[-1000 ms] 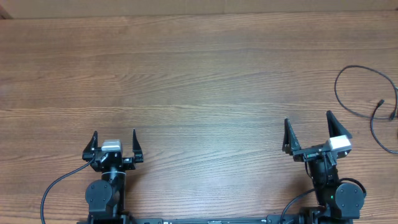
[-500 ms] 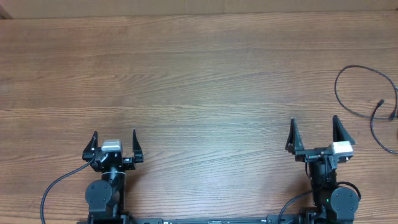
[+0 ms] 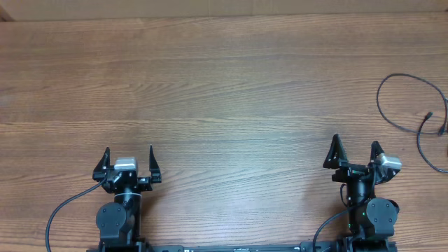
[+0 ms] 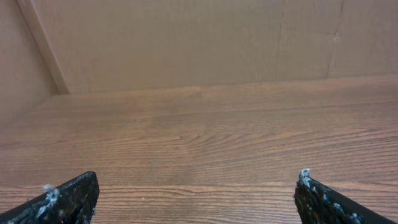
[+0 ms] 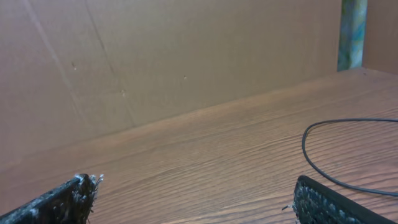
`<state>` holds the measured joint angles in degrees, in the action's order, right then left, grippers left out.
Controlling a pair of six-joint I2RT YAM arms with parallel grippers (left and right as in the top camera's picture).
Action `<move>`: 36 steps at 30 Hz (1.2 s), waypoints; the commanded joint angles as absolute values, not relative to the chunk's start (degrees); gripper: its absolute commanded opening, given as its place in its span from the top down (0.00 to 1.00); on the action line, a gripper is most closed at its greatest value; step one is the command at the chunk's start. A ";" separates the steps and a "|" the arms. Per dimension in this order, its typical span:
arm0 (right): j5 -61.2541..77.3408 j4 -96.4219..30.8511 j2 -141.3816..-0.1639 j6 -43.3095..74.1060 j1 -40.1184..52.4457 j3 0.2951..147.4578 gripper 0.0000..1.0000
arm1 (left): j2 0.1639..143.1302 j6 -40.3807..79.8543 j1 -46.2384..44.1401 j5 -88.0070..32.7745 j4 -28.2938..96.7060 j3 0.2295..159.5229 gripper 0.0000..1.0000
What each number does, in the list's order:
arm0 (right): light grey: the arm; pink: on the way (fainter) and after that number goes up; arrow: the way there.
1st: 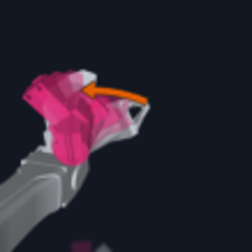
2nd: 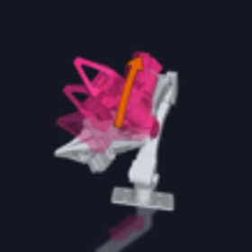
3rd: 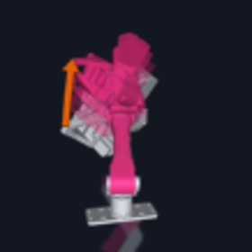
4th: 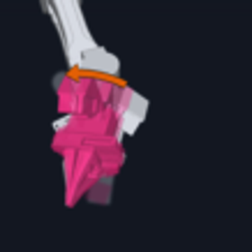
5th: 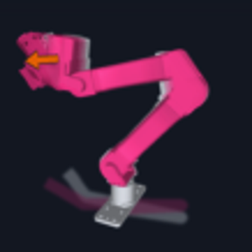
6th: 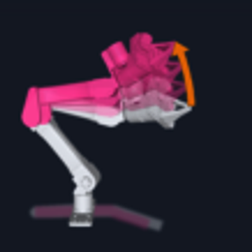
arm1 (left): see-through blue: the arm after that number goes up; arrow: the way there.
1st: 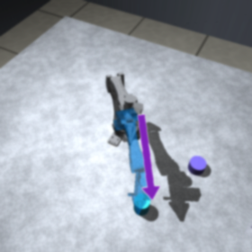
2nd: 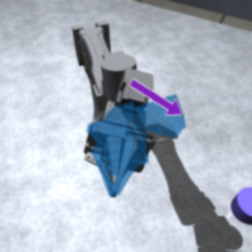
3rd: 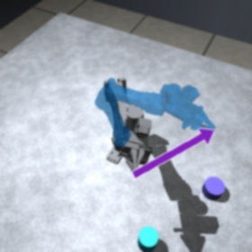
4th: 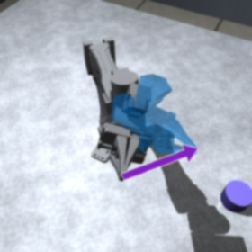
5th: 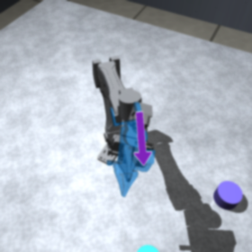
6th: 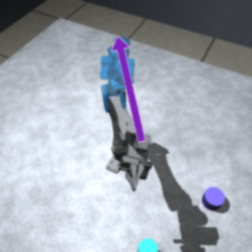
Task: Untangle cables
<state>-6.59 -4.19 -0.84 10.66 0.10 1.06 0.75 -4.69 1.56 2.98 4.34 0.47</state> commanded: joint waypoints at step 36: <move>1.83 -4.80 -0.16 9.04 0.25 0.43 0.00 | 0.25 -5.58 1.85 2.96 4.25 0.27 0.00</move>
<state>1.32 -5.17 -0.84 4.05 0.10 1.06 0.75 -4.69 1.56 3.01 4.34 0.47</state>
